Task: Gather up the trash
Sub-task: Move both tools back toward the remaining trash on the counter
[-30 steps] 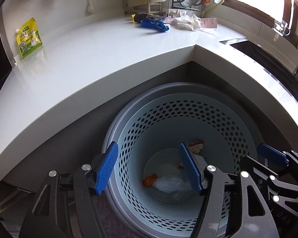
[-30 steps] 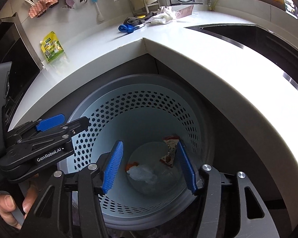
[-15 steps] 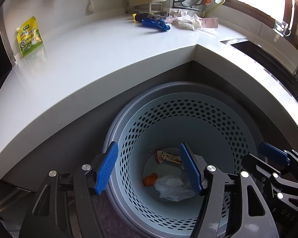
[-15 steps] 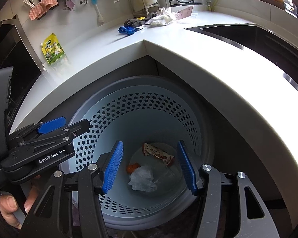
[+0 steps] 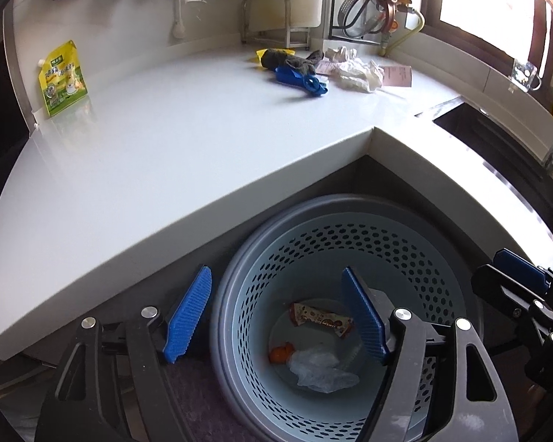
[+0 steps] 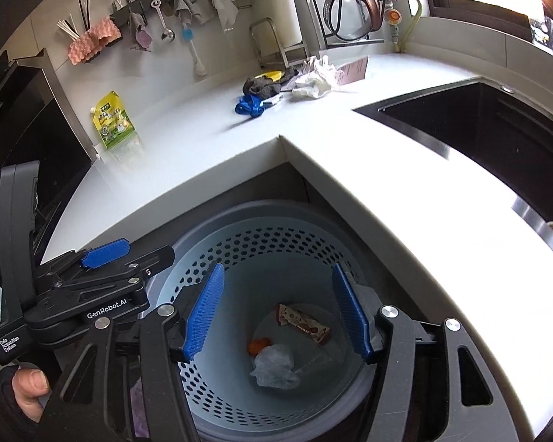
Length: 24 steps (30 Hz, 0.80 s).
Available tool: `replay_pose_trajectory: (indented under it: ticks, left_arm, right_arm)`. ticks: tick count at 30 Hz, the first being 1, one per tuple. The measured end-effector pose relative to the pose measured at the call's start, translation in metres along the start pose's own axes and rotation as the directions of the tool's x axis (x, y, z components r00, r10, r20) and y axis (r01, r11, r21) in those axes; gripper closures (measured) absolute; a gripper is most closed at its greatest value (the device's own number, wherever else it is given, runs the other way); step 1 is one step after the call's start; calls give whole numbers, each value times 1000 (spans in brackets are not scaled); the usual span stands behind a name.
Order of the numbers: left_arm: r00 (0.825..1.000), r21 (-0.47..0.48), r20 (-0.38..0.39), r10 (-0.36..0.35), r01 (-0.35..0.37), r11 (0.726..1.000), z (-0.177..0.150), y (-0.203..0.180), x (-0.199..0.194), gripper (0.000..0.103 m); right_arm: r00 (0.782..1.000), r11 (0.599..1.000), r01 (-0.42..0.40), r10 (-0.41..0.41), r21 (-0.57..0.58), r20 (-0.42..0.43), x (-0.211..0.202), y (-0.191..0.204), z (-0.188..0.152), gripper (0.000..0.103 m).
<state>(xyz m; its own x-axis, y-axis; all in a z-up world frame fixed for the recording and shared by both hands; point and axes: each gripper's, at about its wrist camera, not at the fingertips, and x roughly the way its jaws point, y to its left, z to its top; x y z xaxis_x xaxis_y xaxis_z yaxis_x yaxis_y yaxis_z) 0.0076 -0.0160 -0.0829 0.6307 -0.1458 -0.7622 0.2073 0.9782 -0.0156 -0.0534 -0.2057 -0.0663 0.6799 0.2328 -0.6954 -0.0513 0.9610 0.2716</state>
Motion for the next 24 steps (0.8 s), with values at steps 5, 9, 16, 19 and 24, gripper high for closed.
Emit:
replay_pose_trajectory:
  ticks: [5, 9, 16, 19, 24]
  left_arm:
    - [997, -9, 80, 6, -6, 1000, 29, 2, -11, 22]
    - [987, -4, 154, 39, -39, 999, 59, 3, -17, 14]
    - [976, -45, 205, 69, -61, 997, 105, 14, -8, 10]
    - [976, -66, 205, 75, -63, 996, 120, 18, 2, 9]
    - [975, -89, 207, 84, -67, 994, 136, 24, 18, 8]
  right_arm:
    - [999, 999, 18, -17, -29, 48, -1, -3, 30, 43]
    - [997, 1000, 6, -6, -10, 78, 1, -13, 59, 42]
    - [992, 998, 51, -48, -21, 113, 17, -22, 112, 37]
    - [992, 998, 53, -50, -23, 115, 30, -24, 135, 34]
    - [992, 996, 71, -65, -54, 104, 57, -25, 168, 34]
